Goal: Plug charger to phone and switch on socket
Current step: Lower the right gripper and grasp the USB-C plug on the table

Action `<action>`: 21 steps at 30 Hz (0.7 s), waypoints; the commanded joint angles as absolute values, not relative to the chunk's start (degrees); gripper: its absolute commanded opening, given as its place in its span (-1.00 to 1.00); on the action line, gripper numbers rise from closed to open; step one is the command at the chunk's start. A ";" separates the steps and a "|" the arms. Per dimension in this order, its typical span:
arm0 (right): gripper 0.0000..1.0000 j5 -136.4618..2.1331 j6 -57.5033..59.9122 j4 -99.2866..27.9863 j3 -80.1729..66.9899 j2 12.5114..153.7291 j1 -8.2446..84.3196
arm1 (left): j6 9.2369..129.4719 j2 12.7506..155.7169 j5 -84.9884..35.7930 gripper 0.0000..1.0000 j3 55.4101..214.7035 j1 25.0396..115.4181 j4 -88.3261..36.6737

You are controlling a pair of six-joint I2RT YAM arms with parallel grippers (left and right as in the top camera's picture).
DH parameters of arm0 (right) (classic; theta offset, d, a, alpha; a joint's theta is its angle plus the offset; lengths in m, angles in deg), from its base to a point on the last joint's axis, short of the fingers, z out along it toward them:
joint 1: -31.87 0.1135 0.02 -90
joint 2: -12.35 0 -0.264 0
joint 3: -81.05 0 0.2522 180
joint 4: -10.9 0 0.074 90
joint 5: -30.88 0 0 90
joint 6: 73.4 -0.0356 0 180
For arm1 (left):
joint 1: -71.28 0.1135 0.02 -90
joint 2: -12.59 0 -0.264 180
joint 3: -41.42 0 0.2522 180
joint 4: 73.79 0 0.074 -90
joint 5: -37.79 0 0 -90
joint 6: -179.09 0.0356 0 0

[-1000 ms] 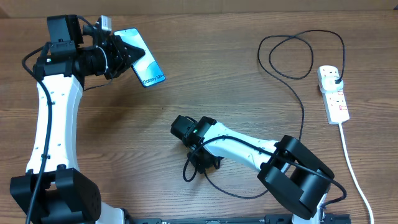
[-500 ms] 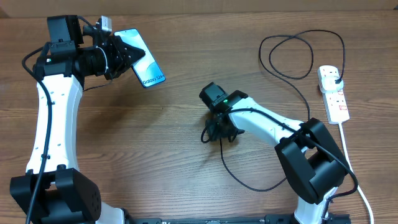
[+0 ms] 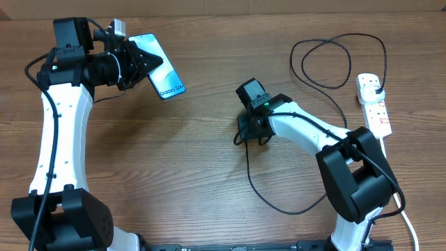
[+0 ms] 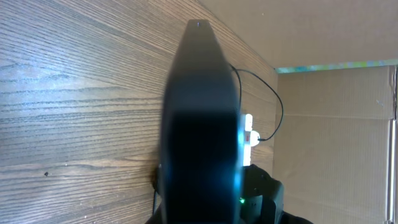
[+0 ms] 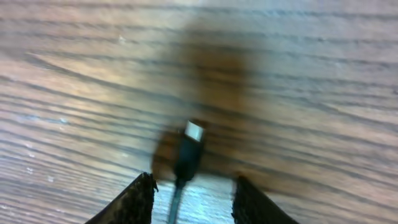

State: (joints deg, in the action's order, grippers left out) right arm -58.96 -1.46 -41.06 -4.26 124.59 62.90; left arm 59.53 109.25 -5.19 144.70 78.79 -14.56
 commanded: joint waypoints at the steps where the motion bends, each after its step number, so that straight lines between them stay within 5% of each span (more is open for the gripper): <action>1: -0.17 -58.65 -3.93 -40.56 -3.78 125.53 63.40 | 60.82 108.59 -4.38 -0.92 145.33 78.76 -14.89; 21: -0.62 -58.85 -7.45 -40.05 -3.11 127.68 63.95 | 60.80 108.59 -4.31 -0.92 145.33 78.76 -15.26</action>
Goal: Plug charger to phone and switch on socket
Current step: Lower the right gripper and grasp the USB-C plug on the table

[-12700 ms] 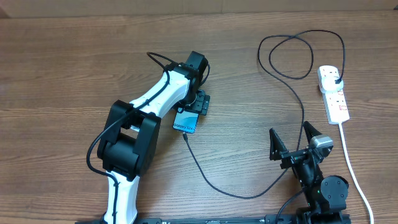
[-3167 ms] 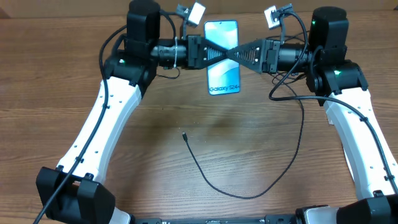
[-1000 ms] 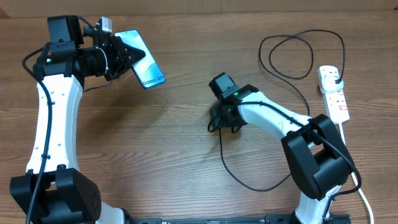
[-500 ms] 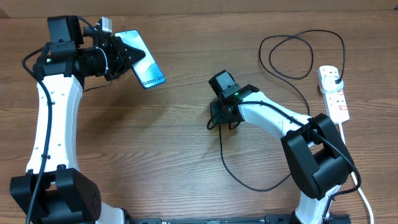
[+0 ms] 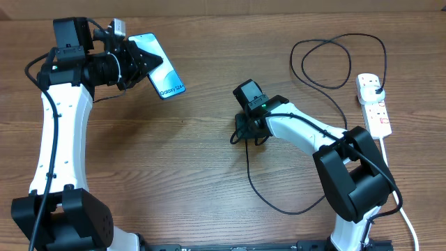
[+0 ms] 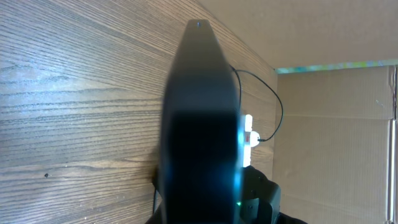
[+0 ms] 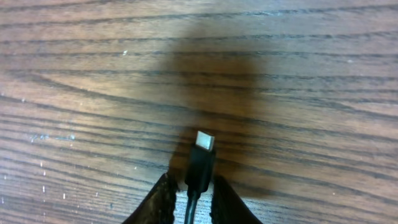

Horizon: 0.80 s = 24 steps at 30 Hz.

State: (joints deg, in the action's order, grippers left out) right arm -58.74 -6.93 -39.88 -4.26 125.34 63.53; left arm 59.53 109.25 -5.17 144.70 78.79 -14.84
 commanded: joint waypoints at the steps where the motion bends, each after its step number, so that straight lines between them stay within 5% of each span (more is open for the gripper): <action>1: -0.61 -58.83 -7.45 -40.14 -3.11 127.68 63.95 | 60.80 108.59 -4.29 -0.92 145.33 78.76 -15.28; 10: -0.61 -58.43 -7.39 -36.99 -1.25 127.68 64.04 | 60.80 108.59 -3.70 -0.92 145.33 78.76 -15.21; 14: -0.75 -57.91 -7.21 -37.56 -1.25 127.68 64.06 | 60.80 108.59 -3.07 -0.92 145.33 78.76 -15.26; 22: -0.62 -58.85 -7.23 -41.58 -1.25 127.68 64.06 | 60.78 108.59 -3.09 -0.92 145.33 78.76 -15.26; 24: -0.79 -58.87 -7.23 -41.58 -1.25 127.68 64.06 | 60.80 108.59 -3.07 -0.92 145.33 78.76 -15.26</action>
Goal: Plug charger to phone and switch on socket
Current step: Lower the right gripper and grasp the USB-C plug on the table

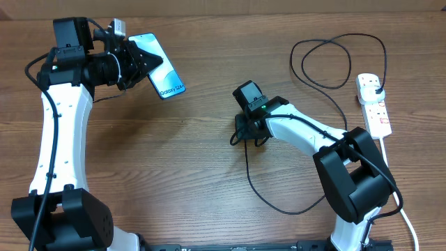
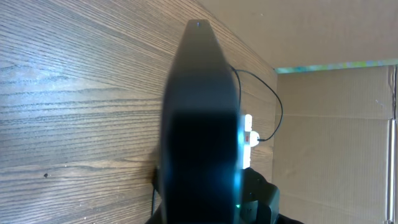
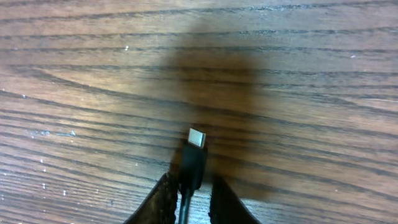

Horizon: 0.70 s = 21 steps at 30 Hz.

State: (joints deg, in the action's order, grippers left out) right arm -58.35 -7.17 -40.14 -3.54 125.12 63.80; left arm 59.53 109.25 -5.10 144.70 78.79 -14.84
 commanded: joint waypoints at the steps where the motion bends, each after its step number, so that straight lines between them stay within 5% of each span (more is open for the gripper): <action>1: -0.83 -59.18 -7.23 -41.74 -1.25 127.68 64.06 | 60.80 108.59 -3.07 -0.92 145.33 78.76 -15.26; 15: -0.93 -60.99 -7.23 -46.28 -2.21 127.65 63.91 | 57.80 108.59 -2.78 -0.92 145.33 79.09 -16.26; 21: -0.93 -70.78 -0.63 -47.25 -3.83 123.28 61.87 | 60.82 108.59 7.16 -0.92 145.33 79.42 -22.21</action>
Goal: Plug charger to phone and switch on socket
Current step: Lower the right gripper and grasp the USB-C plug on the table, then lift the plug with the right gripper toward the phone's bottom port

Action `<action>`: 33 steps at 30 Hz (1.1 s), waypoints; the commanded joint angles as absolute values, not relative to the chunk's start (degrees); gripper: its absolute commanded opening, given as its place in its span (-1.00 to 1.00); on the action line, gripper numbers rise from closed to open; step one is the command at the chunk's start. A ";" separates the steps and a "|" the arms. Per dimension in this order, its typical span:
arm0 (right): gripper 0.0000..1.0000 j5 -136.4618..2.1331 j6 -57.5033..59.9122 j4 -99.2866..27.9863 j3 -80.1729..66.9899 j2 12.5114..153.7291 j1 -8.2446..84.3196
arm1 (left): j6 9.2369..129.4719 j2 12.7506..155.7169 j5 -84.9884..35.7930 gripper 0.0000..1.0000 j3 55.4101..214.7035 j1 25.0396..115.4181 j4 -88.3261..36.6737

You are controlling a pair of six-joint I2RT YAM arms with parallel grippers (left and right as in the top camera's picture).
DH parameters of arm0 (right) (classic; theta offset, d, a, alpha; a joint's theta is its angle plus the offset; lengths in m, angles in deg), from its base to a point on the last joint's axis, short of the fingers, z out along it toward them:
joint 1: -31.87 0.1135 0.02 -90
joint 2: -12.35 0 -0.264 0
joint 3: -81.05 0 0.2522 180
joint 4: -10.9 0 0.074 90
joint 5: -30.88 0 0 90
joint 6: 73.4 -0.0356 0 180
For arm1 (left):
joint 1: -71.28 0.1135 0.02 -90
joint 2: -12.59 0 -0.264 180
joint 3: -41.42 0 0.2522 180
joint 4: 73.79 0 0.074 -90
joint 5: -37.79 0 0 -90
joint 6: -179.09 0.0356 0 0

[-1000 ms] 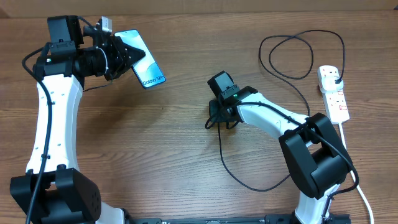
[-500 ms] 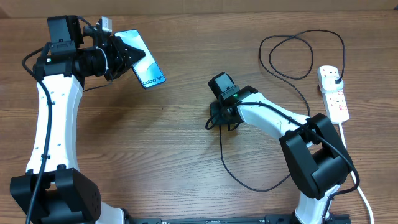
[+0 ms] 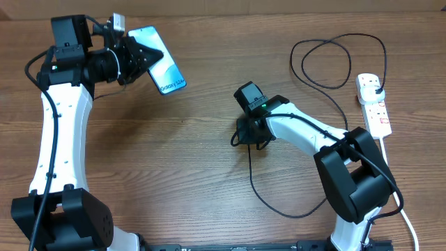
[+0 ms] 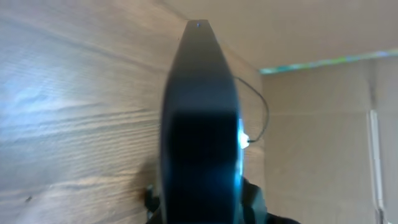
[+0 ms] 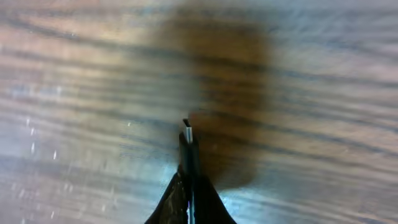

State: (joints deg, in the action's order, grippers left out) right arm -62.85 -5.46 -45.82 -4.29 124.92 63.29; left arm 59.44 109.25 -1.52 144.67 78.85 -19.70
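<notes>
My left gripper (image 3: 134, 57) is shut on the blue-screened phone (image 3: 160, 68), held above the table's far left. In the left wrist view the phone's dark edge (image 4: 200, 124) fills the middle and hides the fingers. At the table's middle, my right gripper (image 3: 242, 136) is shut on the black charger plug (image 5: 188, 144), seen edge-on with its metal tip pointing away, just above the wood. The black cable (image 3: 279, 208) loops from there to the white socket strip (image 3: 374, 108) at the right edge, where the adapter (image 3: 373, 85) is plugged in.
The cable makes a wide loop (image 3: 327, 59) at the back right and another near the front. A cardboard wall (image 4: 323, 124) stands beyond the table. The right arm's base (image 3: 355, 181) sits at the front right.
The right fingers have closed tight on the plug, which now shows edge-on instead of flat. The left gripper has shifted the phone slightly farther back and tilted it.
At first the right fingers stood wide apart around the plug lying on the table. They were then narrow on either side of it, and now pinch it. The left gripper held the phone at the far left throughout, moving it a little only at the end.
</notes>
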 commanded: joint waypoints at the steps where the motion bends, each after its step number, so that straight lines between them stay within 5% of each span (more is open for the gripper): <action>1: -0.93 -74.41 0.72 -47.70 -4.05 121.05 60.78 | 60.82 108.57 8.71 -0.92 145.33 79.68 -23.30; 13: -0.93 -134.74 27.59 -50.44 -4.05 105.03 52.02 | 61.72 108.40 23.27 -0.91 145.33 77.93 -32.39; 22: -0.93 -140.42 20.72 -40.69 -4.05 105.03 52.02 | 59.25 108.42 24.08 -0.91 145.33 66.57 -41.64; 33: -0.93 -143.22 10.08 -26.48 -4.05 105.03 51.86 | 55.77 108.46 25.87 -0.92 145.33 65.61 -41.81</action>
